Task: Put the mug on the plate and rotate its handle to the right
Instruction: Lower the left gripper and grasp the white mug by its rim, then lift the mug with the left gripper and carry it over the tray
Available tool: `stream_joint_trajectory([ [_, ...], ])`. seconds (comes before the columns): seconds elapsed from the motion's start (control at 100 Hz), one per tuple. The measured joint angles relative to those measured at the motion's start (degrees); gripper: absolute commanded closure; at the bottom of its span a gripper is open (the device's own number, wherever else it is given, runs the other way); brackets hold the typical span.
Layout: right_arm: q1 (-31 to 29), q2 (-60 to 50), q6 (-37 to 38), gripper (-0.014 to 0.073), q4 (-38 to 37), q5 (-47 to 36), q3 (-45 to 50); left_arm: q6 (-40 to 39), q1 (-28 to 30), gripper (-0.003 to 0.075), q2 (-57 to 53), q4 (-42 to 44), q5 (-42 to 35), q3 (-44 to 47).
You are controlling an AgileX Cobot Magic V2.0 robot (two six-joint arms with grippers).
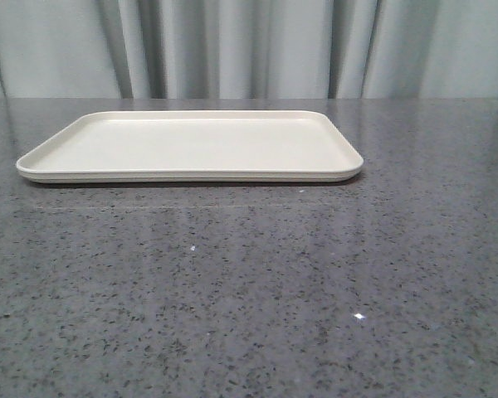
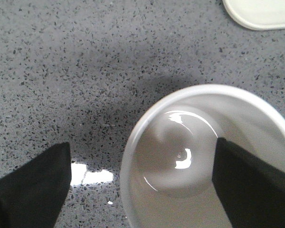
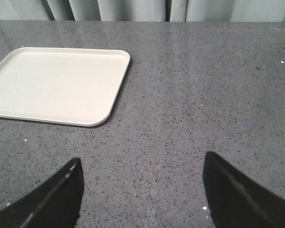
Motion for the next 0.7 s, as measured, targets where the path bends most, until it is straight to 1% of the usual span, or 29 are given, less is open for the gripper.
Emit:
stream_joint_trajectory([
  [0.07, 0.0, 0.0, 0.0, 0.0061, 0.0, 0.0, 0.0, 0.0, 0.0, 0.0222, 0.8, 0.0, -0.1, 0.0],
  [0.14, 0.0, 0.0, 0.0, 0.0061, 0.0, 0.0, 0.0, 0.0, 0.0, 0.0312, 1.3, 0.0, -0.1, 0.0],
  [0.19, 0.0, 0.0, 0.0, 0.0061, 0.0, 0.0, 0.0, 0.0, 0.0, 0.0392, 1.4, 0.0, -0.1, 0.0],
  [0.24, 0.0, 0.0, 0.0, 0.0061, 0.0, 0.0, 0.0, 0.0, 0.0, 0.0496, 1.5, 0.0, -0.1, 0.0],
  [0.26, 0.0, 0.0, 0.0, 0.0061, 0.0, 0.0, 0.0, 0.0, 0.0, 0.0524, 1.5, 0.0, -0.1, 0.0],
  [0.31, 0.0, 0.0, 0.0, 0.0061, 0.0, 0.0, 0.0, 0.0, 0.0, 0.0633, 1.5, 0.0, -0.2, 0.0],
  [0.37, 0.0, 0.0, 0.0, 0.0061, 0.0, 0.0, 0.0, 0.0, 0.0, 0.0737, 1.5, 0.0, -0.2, 0.0],
  [0.6, 0.0, 0.0, 0.1, 0.0061, 0.0, 0.0, 0.0, 0.0, 0.0, 0.074, 1.5, 0.1, -0.3, 0.0],
  [0.7, 0.0, 0.0, 0.1, 0.0061, 0.0, 0.0, 0.0, 0.0, 0.0, 0.074, 1.6, 0.1, 1.0, -1.5],
])
